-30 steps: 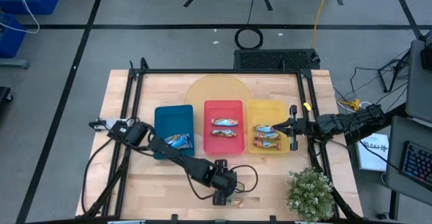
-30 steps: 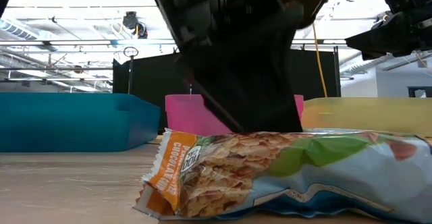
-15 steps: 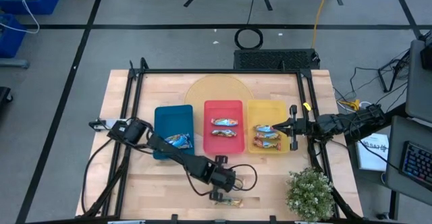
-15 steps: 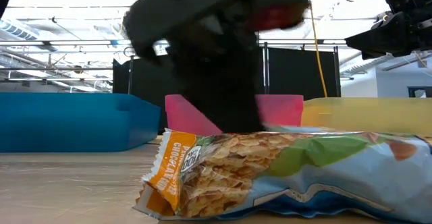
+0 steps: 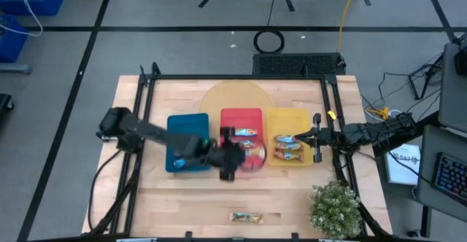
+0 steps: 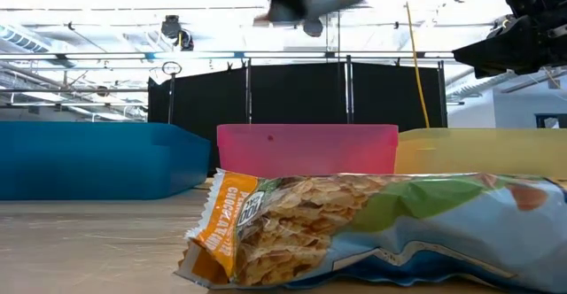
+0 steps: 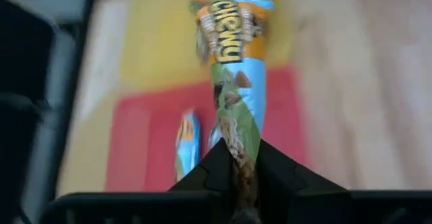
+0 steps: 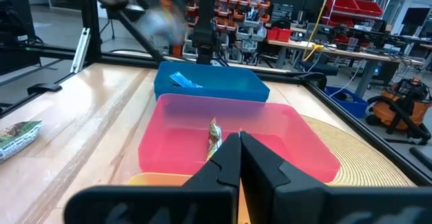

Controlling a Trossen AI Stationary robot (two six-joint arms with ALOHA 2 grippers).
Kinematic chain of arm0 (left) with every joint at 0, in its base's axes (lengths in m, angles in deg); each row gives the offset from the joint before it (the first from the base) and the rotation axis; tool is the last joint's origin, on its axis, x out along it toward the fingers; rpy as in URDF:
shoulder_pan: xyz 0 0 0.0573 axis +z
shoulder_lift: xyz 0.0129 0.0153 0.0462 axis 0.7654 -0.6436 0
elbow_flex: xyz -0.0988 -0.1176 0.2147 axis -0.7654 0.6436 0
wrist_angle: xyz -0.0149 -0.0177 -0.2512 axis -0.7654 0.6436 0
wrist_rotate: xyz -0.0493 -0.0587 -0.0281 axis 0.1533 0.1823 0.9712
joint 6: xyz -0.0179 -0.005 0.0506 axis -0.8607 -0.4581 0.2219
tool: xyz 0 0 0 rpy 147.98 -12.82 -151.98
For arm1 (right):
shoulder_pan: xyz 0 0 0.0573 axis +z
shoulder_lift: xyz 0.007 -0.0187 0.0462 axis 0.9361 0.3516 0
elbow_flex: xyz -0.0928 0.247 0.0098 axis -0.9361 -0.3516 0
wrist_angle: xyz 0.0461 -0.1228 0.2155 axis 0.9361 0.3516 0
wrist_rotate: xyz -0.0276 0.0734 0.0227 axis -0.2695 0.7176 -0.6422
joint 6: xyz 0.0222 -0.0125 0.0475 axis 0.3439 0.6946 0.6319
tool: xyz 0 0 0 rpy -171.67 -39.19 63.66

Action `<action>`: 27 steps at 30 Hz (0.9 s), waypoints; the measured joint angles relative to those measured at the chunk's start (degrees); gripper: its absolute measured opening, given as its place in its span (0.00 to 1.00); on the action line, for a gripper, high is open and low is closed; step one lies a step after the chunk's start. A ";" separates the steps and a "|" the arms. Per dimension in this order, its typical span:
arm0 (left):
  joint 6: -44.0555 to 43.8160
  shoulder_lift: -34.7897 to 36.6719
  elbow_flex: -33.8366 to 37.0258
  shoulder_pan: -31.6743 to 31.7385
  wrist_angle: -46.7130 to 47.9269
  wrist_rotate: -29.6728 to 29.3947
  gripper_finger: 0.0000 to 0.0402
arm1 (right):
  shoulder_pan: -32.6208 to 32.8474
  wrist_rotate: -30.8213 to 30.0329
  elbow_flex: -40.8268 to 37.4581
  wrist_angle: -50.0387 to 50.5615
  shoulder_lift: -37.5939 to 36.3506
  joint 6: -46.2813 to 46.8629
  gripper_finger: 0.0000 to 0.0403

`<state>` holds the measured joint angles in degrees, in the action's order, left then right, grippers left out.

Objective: Pick and place Granola Bars by type
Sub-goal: Put the top yellow granola bar into the red bin

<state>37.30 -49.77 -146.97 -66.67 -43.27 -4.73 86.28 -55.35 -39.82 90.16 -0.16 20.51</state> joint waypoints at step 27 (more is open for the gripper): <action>-2.98 -0.67 24.82 17.50 -28.41 22.86 0.42 | -0.01 0.02 0.01 -0.14 0.04 -1.53 0.00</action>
<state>34.33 -50.44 -122.15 -49.16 -71.68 18.13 86.27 -55.32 -39.81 90.01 -0.11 18.98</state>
